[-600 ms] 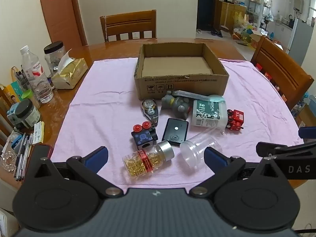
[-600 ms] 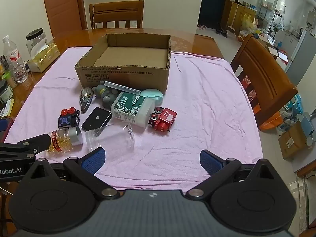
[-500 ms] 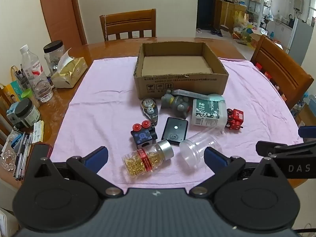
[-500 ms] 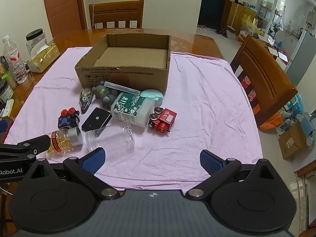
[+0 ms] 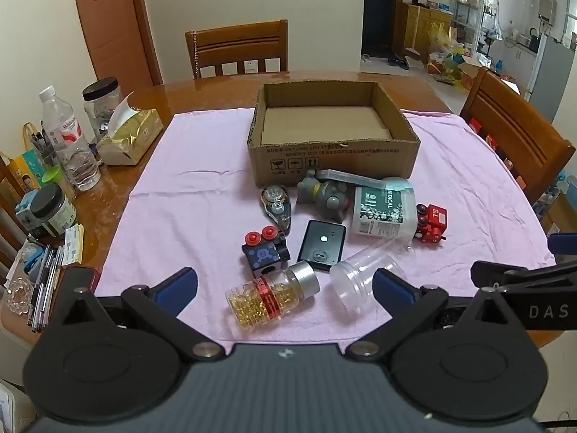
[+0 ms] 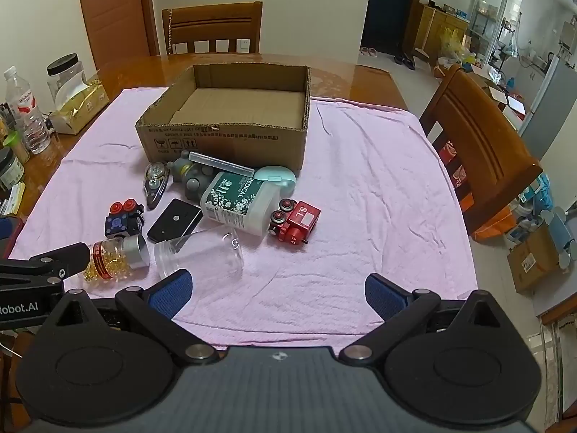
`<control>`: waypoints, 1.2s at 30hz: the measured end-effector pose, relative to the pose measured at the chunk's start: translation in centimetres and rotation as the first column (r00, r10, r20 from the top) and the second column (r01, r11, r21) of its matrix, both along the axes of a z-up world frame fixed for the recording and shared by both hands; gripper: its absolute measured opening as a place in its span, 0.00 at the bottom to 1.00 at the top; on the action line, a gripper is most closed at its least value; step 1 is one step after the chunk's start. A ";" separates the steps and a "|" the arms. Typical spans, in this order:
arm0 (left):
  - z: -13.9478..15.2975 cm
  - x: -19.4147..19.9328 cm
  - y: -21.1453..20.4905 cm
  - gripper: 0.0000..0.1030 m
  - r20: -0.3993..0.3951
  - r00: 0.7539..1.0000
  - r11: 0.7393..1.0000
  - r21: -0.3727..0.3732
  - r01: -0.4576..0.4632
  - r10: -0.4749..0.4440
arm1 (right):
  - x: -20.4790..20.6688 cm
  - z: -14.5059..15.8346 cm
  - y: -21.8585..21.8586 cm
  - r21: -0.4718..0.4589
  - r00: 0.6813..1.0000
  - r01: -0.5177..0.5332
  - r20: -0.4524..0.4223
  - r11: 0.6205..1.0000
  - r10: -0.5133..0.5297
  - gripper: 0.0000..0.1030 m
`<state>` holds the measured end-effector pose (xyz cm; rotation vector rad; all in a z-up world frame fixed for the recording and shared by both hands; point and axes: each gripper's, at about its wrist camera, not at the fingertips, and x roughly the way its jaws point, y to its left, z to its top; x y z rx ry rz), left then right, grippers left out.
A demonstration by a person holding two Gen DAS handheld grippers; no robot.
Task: Organize rigid objects
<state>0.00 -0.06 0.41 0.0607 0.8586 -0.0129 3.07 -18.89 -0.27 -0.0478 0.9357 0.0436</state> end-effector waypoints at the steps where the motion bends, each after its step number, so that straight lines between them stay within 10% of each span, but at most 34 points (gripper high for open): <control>1: 0.0 0.1 0.0 0.99 -0.001 1.000 1.000 -0.001 0.001 -0.001 | 0.0 0.0 0.0 -0.002 1.000 -0.001 0.001 1.000 0.001 1.00; 36: 0.3 0.8 -0.4 0.99 -0.002 1.000 1.000 0.010 0.003 -0.003 | 0.8 0.4 -0.1 -0.014 1.000 -0.017 0.014 1.000 0.017 1.00</control>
